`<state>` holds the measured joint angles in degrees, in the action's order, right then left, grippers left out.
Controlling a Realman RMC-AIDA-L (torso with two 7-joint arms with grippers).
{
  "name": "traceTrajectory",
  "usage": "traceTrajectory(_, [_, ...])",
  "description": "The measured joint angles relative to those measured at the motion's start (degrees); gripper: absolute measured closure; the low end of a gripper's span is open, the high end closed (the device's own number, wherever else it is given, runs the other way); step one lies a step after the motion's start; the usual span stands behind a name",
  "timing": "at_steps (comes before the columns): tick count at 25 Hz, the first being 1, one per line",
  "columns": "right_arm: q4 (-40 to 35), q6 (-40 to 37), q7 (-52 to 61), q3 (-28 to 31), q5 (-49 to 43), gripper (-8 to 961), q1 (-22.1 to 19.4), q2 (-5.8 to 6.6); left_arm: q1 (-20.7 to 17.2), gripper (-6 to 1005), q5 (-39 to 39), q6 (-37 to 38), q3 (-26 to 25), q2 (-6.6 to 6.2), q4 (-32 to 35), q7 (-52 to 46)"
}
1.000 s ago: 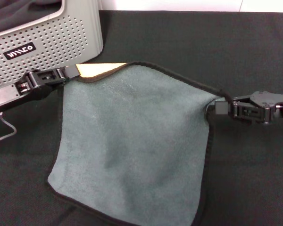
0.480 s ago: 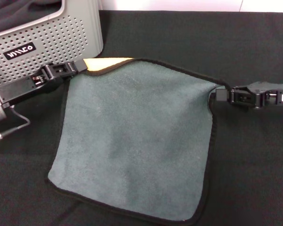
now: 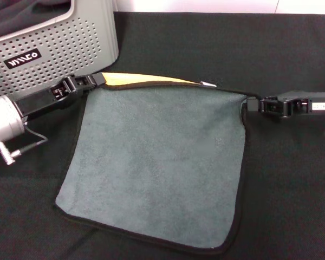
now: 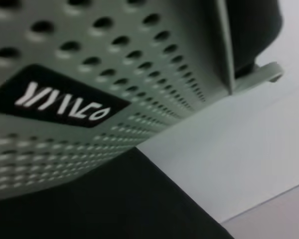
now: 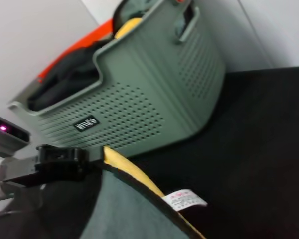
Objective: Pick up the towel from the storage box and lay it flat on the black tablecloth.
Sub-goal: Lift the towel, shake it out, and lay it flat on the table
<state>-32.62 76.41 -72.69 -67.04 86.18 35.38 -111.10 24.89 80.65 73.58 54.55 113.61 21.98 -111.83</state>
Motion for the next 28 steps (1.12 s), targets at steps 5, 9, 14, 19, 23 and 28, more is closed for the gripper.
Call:
traceTrajectory(5, [1.44, -3.78, 0.45, -0.04, -2.11, 932, 1.34, -0.49, 0.41, 966, -0.26, -3.74, -0.25, 1.29, -0.01, 1.13])
traceTrajectory(9, [2.67, -6.7, 0.17, -0.24, -2.65, 932, 2.51, -0.92, 0.98, 966, -0.43, -6.75, -0.32, 2.61, -0.01, 1.5])
traceTrajectory(14, [2.85, -11.48, -0.04, 0.01, -2.78, 931, 2.36, -1.35, 1.97, 965, -0.4, -10.33, -0.33, 4.2, -0.05, 2.7])
traceTrajectory(19, [2.91, -13.78, -1.56, 0.0, -2.6, 931, 2.08, -1.56, 2.68, 964, -0.54, -11.76, -0.32, 5.25, -0.1, 4.79])
traceTrajectory(23, [2.87, -15.42, -3.61, 0.08, -2.38, 895, 1.73, -1.94, 2.56, 862, -1.43, -12.74, -0.48, 5.69, -0.1, 4.94])
traceTrajectory(28, [-0.34, -18.03, -5.05, 0.85, -2.33, 705, -0.91, -3.11, 1.23, 732, -4.39, -12.35, -0.72, 5.89, 0.08, 6.07])
